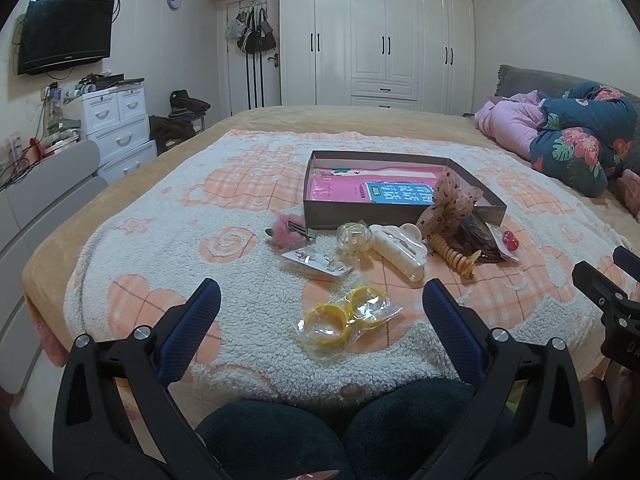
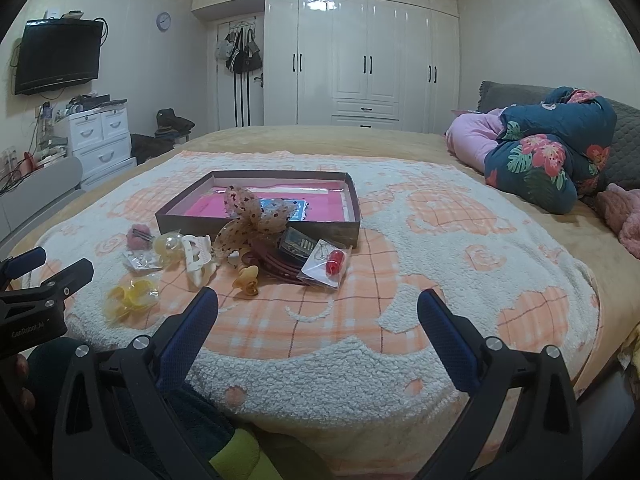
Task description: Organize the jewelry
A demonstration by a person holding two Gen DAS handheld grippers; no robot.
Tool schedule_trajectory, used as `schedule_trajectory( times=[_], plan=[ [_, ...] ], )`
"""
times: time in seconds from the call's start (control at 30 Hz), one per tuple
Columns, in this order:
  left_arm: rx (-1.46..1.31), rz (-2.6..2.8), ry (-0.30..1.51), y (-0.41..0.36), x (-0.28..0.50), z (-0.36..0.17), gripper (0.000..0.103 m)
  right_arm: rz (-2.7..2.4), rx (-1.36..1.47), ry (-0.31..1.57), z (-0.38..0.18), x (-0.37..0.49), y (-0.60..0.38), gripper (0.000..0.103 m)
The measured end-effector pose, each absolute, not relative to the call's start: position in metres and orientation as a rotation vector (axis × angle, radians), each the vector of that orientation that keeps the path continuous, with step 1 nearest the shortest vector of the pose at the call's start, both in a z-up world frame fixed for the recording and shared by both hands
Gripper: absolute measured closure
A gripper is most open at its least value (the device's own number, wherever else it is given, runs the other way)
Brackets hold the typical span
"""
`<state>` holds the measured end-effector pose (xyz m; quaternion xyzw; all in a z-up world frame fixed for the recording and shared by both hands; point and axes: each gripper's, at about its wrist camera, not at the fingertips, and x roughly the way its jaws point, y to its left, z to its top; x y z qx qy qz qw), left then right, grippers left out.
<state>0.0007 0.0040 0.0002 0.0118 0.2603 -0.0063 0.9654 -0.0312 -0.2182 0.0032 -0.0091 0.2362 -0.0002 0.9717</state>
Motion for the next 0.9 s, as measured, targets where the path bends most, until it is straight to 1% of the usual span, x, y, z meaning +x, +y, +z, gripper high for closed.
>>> schedule_trajectory(
  times=[0.9],
  plan=[
    [0.024,-0.013,0.523,0.0047,0.0002,0.0024,0.01,0.0,-0.018,0.478,0.0021,-0.0312,-0.2162,0.006]
  ],
)
